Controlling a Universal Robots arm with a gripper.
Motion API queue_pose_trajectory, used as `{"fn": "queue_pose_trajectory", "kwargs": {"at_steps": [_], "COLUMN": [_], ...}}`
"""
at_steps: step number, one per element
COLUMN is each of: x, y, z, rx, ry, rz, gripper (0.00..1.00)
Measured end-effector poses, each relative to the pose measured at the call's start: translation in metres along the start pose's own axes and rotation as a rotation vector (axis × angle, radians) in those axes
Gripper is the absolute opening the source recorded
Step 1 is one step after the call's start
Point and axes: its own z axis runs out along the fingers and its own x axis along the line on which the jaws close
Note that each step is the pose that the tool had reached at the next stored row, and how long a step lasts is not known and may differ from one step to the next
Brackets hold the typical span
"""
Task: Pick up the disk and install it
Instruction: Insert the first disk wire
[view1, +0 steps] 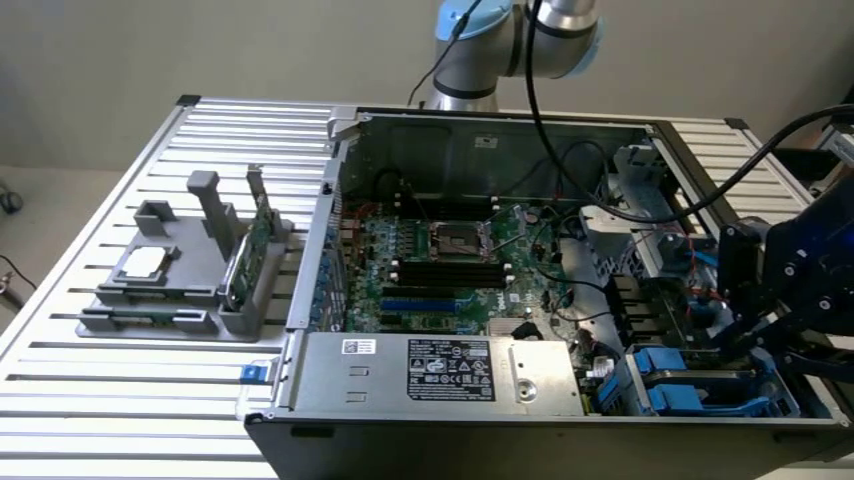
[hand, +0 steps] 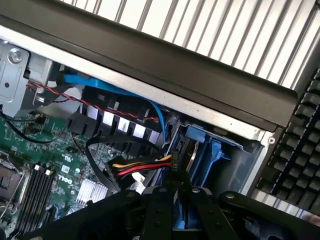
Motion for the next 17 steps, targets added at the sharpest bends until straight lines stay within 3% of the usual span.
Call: {"fn": "queue_pose_trajectory", "kwargs": {"at_steps": [4, 6, 12, 14, 17], "x": [0.0028, 0.003, 0.0022, 0.0021, 0.0021], "y": [0.001, 0.0017, 0.0044, 0.0046, 0.0046], "z": [-0.0008, -0.0014, -0.0022, -0.0021, -0.0022], "rx": [0.0001, 0.002, 0.0164, 0.0209, 0.0279], "ry": [-0.0019, -0.0084, -0.0482, -0.0523, -0.0515], "rz": [0.008, 0.014, 0.037, 0.05, 0.073], "gripper": [0.16, 0.16, 0.16, 0.16, 0.16]}}
